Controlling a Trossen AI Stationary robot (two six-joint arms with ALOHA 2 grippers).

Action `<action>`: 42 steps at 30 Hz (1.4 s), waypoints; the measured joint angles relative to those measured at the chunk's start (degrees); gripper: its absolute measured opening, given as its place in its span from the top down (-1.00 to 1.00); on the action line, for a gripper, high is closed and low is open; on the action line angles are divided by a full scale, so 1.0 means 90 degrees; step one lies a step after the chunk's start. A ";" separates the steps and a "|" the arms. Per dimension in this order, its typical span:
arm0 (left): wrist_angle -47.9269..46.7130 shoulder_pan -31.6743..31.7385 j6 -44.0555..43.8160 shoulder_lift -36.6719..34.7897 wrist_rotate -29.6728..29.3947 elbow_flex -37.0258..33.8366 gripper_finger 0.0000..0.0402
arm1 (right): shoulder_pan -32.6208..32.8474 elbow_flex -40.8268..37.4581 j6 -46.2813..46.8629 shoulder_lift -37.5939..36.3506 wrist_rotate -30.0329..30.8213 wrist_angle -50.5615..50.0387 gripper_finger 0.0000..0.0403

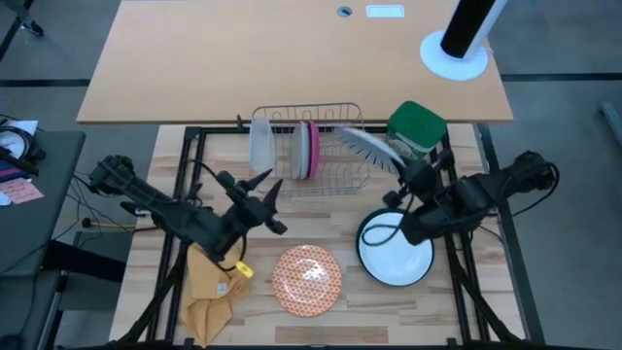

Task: Sort dishes
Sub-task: Put the blue patterned plate into the dish rack

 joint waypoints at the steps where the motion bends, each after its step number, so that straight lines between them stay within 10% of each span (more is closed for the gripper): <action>1: -0.0296 0.0019 -0.0085 0.0002 0.0117 -0.0007 0.29 | -0.0131 0.0019 0.0057 -0.0002 0.0010 0.0015 0.85; 16: -0.1788 0.0058 -0.0163 0.0603 0.0808 -0.0012 0.14 | -0.1396 0.0301 -0.1121 -0.0002 0.0003 0.2265 0.91; 26: -0.0524 0.0472 0.2437 0.1836 0.0088 -0.0012 -0.21 | -0.1302 0.0304 -0.2021 0.0002 -0.0143 0.3668 0.90; 42: -0.0623 0.1096 0.3956 0.1711 0.1145 0.0513 -0.22 | -0.3400 0.0301 -0.3656 -0.0228 -0.4435 0.5199 0.90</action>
